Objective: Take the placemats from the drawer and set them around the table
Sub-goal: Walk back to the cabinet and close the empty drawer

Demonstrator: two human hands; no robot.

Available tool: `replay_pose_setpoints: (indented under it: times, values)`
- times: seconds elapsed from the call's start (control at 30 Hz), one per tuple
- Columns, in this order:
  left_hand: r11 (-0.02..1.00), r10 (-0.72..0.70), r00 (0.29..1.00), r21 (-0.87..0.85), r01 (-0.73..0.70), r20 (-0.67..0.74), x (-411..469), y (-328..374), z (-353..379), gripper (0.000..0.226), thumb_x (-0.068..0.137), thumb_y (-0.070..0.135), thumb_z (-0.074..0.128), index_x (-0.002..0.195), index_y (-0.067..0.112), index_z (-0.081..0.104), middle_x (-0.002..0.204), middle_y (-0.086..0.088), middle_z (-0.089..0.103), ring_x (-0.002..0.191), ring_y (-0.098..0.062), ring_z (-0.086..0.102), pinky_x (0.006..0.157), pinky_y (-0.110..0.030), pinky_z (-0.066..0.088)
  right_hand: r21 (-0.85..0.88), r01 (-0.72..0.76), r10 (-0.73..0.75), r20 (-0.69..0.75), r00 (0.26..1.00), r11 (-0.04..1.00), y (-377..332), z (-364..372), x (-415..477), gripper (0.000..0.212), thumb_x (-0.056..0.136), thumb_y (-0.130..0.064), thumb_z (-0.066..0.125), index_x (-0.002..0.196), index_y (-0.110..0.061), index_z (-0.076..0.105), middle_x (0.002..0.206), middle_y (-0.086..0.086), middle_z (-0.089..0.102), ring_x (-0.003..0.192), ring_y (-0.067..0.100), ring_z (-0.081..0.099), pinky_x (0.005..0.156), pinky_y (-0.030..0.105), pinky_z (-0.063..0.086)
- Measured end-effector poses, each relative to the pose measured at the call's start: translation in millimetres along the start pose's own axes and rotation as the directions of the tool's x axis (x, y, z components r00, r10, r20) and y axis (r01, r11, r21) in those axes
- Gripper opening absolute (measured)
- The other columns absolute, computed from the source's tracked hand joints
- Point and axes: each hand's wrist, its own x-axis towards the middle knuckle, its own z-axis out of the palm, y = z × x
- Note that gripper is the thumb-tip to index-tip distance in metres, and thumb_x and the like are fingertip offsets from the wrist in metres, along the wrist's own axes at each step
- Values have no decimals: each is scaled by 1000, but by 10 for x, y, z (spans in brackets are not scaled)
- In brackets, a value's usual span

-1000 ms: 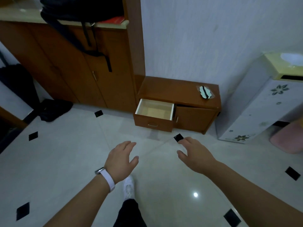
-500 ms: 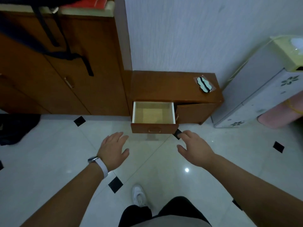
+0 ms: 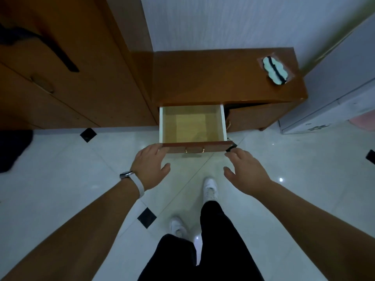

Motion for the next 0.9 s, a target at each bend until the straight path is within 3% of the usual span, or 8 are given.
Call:
replay_pose_setpoints:
  times: [0.13, 0.37, 0.47, 0.53, 0.63, 0.8, 0.9]
  values:
    - [1000, 2, 1000, -11, -2, -21, 519, -192, 594, 60, 82, 38, 56, 133, 7, 57, 136, -17, 57, 125, -36, 53, 100, -48, 43, -3, -8, 8, -13, 1000, 1000, 328, 468, 519, 44, 89, -30, 61, 126, -7, 59, 127, 12, 58, 112, 31, 54, 84, 41, 50]
    - [999, -35, 982, 27, 41, -184, 1289, -577, 1944, 73, 81, 52, 56, 140, 11, 47, 155, -19, 35, 144, -38, 27, 111, -56, 31, -60, 63, -68, -80, 995, 996, 954, 1474, 1324, 52, 88, -31, 61, 133, -7, 53, 137, 18, 52, 125, 36, 49, 96, 49, 47]
    - [994, 74, 966, 101, -51, -248, 1450, -746, 2422, 77, 84, 56, 54, 147, 16, 39, 158, -17, 31, 145, -39, 24, 113, -58, 29, -93, 89, -98, -105, 990, 992, 1086, 1865, 1540, 54, 88, -38, 56, 133, -8, 52, 138, 17, 51, 126, 36, 48, 97, 50, 46]
    - [965, 205, 945, 216, -152, -253, 1597, -911, 2653, 77, 87, 61, 48, 150, 19, 34, 158, -17, 30, 145, -38, 24, 111, -59, 30, -131, 116, -134, -139, 981, 985, 1164, 2093, 1678, 56, 89, -41, 58, 133, -7, 51, 140, 18, 49, 127, 36, 47, 98, 50, 45]
    - [920, 301, 903, 344, -190, -305, 1752, -1101, 2860, 72, 91, 63, 42, 149, 21, 35, 157, -16, 34, 144, -35, 29, 109, -55, 30, -172, 113, -151, -230, 961, 979, 1293, 2345, 1864, 59, 89, -45, 60, 133, -7, 52, 141, 19, 49, 128, 36, 46, 96, 50, 44]
    - [903, 356, 800, 398, -162, -482, 1880, -1194, 3031, 66, 92, 62, 46, 144, 23, 45, 147, -13, 48, 137, -32, 41, 105, -49, 31, -255, 108, -205, -395, 896, 961, 1413, 2680, 2091, 63, 89, -57, 54, 136, -14, 51, 143, 12, 50, 131, 32, 45, 102, 47, 37]
    - [924, 310, 764, 368, -102, -566, 1911, -1217, 3084, 68, 89, 63, 48, 143, 23, 45, 144, -13, 50, 135, -31, 42, 107, -48, 28, -317, 87, -234, -463, 855, 944, 1434, 2770, 2172, 66, 89, -62, 49, 138, -17, 49, 143, 10, 51, 132, 30, 43, 106, 46, 31]
